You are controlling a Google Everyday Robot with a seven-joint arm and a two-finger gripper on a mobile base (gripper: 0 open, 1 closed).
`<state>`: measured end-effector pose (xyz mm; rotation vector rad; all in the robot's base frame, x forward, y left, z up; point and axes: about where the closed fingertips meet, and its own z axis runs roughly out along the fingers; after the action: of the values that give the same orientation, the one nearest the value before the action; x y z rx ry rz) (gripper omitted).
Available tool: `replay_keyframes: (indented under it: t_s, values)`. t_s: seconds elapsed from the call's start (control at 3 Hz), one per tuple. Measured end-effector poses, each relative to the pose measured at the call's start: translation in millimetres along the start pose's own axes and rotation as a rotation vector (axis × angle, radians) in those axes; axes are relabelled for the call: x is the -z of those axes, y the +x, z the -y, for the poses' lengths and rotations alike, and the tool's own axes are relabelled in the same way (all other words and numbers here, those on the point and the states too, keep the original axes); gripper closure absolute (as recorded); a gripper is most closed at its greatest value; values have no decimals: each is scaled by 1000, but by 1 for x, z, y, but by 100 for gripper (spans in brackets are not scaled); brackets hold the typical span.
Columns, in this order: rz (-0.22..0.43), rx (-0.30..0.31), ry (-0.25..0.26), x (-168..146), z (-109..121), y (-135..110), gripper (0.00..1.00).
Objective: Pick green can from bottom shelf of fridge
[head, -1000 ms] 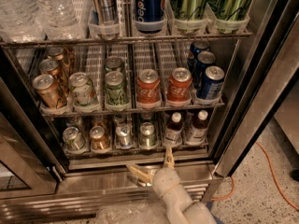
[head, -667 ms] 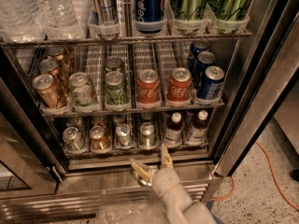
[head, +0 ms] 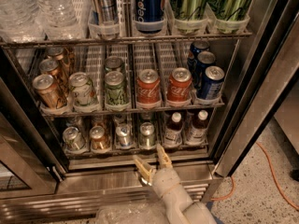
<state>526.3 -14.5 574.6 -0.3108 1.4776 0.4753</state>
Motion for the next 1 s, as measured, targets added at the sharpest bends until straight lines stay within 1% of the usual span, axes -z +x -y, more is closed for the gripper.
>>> replay_keyframes:
  t_s: [0.33,0.67,1.0]
  values:
    - [0,4,-1,0,-1,0,24]
    - [-1,13,-2,-2,-1,1,40]
    - [-6,39,2,-6,1,2,31]
